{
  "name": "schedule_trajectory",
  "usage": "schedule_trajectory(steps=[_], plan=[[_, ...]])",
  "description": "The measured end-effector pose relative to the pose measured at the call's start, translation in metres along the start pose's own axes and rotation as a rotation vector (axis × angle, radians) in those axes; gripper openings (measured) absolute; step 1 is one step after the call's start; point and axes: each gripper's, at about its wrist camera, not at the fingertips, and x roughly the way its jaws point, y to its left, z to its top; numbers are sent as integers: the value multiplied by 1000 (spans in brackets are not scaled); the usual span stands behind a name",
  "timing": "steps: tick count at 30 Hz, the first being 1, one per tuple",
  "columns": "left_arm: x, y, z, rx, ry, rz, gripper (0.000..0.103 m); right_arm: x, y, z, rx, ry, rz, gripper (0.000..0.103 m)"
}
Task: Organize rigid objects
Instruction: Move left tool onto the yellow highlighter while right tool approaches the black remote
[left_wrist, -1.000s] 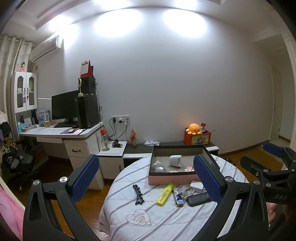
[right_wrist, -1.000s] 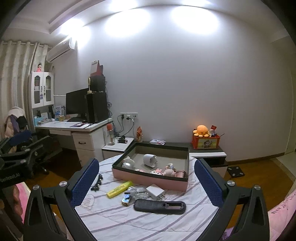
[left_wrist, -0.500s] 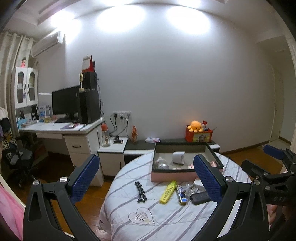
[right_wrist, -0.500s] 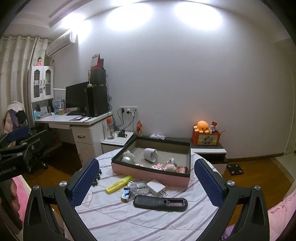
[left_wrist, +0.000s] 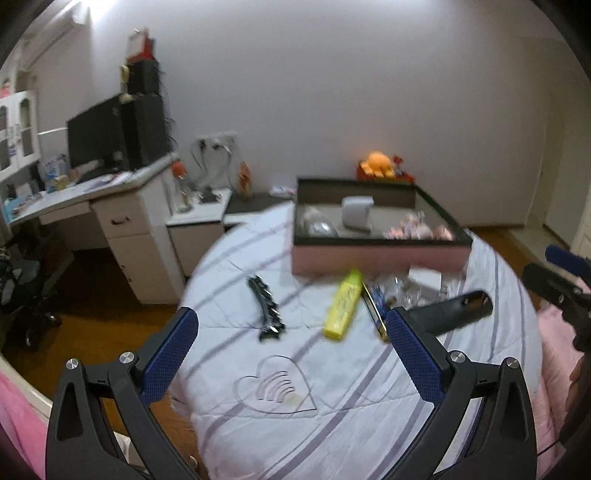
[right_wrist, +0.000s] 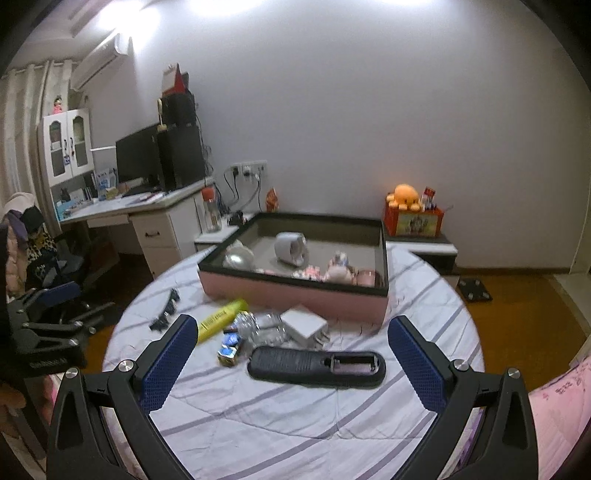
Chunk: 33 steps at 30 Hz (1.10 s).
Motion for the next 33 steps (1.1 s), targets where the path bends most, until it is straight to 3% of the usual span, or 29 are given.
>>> schedule_trajectory(steps=[3,11,19,25,33], plan=[[29,-12,-4,50,59,-7,101,12,-7,-4,10,27,-7,103],[84,-36,-4,162,173,-30,65,43,-35,-11,65,89,-24,103],[120,-54,2,204,230,-87,57,66,-57,-15,107,124,-29,103],[139,-60,2,182,264,-134,26,75,-63,-19,112,156,-29,103],[123,-51,-8,122,281,-134,26,80,-61,-25,113,180,-12,103]])
